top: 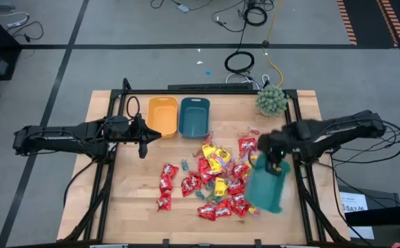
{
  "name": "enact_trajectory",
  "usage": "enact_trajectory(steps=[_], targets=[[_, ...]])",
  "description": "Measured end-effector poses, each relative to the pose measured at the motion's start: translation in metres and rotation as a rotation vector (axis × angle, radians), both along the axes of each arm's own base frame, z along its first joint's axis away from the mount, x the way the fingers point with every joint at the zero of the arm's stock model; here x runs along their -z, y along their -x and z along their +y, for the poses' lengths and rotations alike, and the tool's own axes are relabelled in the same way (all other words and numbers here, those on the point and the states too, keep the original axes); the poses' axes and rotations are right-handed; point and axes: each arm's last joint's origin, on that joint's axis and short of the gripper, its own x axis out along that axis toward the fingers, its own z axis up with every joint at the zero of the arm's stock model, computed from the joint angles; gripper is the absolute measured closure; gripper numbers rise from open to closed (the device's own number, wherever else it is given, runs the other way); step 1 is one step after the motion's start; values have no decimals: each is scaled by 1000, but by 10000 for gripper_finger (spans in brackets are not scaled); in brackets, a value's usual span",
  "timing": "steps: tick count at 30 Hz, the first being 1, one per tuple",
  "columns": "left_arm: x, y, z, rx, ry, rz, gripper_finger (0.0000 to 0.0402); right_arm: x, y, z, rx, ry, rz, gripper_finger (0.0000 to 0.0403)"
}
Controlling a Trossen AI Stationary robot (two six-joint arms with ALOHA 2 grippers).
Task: Sort candy
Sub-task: Move the green bin to the top right of the table
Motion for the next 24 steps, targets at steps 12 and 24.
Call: enact_trajectory(steps=[12, 24], targets=[[0, 0, 0, 0, -1, 0, 354, -90, -66, -88, -55, 494, -150, 402], [0, 0, 0, -1, 1, 0, 354, -50, -114, -266, -153, 437, 30, 403]])
